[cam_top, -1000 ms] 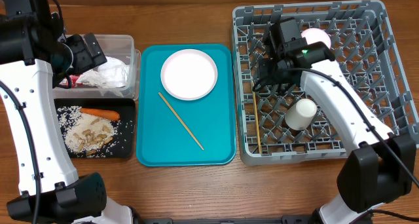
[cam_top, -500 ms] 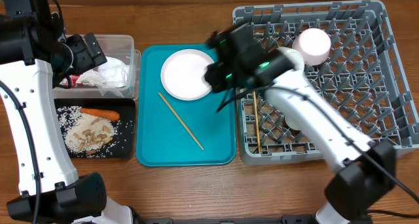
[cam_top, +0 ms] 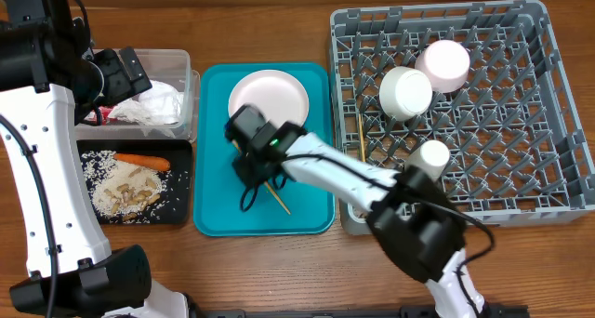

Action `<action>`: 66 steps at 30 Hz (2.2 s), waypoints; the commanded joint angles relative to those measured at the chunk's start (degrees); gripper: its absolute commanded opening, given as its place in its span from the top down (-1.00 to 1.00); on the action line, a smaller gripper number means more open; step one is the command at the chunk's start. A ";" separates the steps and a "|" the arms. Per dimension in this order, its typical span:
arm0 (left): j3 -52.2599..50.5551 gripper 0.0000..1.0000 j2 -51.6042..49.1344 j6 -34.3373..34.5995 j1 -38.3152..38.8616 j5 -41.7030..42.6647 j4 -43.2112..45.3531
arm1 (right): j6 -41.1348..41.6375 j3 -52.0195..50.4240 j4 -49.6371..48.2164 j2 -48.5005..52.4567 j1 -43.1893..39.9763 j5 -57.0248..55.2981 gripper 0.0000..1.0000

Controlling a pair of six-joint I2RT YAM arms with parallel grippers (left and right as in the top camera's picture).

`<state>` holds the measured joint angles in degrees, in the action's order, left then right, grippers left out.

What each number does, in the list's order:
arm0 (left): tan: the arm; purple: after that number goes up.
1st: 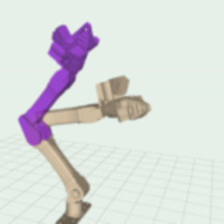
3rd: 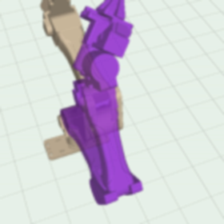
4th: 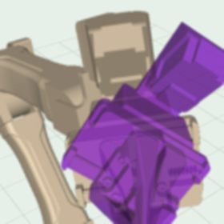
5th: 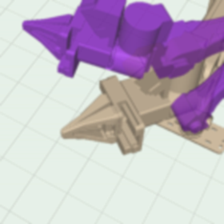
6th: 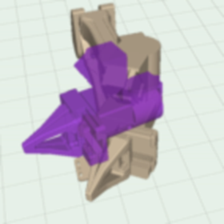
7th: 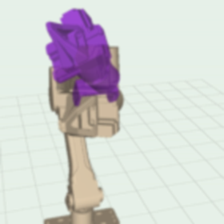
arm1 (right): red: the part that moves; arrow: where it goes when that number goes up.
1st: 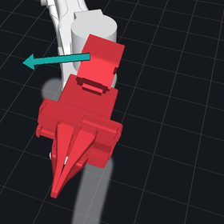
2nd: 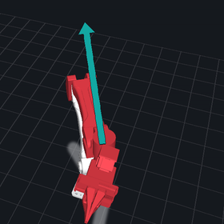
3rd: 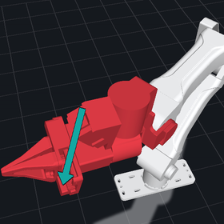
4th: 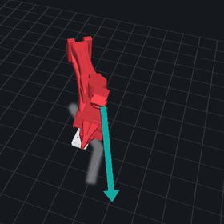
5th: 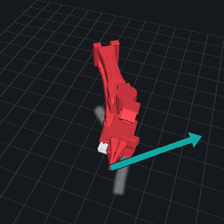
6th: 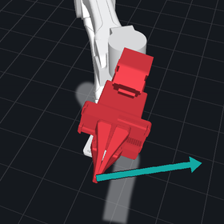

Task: Sort waste into correct bins and load items into the dishwasher
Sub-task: 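Reach the right gripper to the second chopstick and grasp it, then carry the second chopstick into the rack beside the first and release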

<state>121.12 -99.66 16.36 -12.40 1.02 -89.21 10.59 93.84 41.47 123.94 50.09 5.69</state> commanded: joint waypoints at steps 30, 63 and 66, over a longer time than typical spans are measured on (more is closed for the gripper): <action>-0.11 -1.00 -0.09 0.55 0.04 -0.13 -0.09 | 0.48 -0.50 -0.92 5.64 1.36 -8.20 0.30; -0.11 -1.00 -0.09 0.55 0.04 -0.13 -0.07 | 1.84 0.46 -0.98 5.49 4.55 -13.18 0.92; -0.11 -1.00 -0.09 0.57 0.04 -0.13 -0.09 | 1.86 2.62 0.33 3.17 4.55 -13.16 0.92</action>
<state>121.12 -99.66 16.36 -12.40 1.02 -89.19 12.19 94.54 40.69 127.52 54.48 -7.90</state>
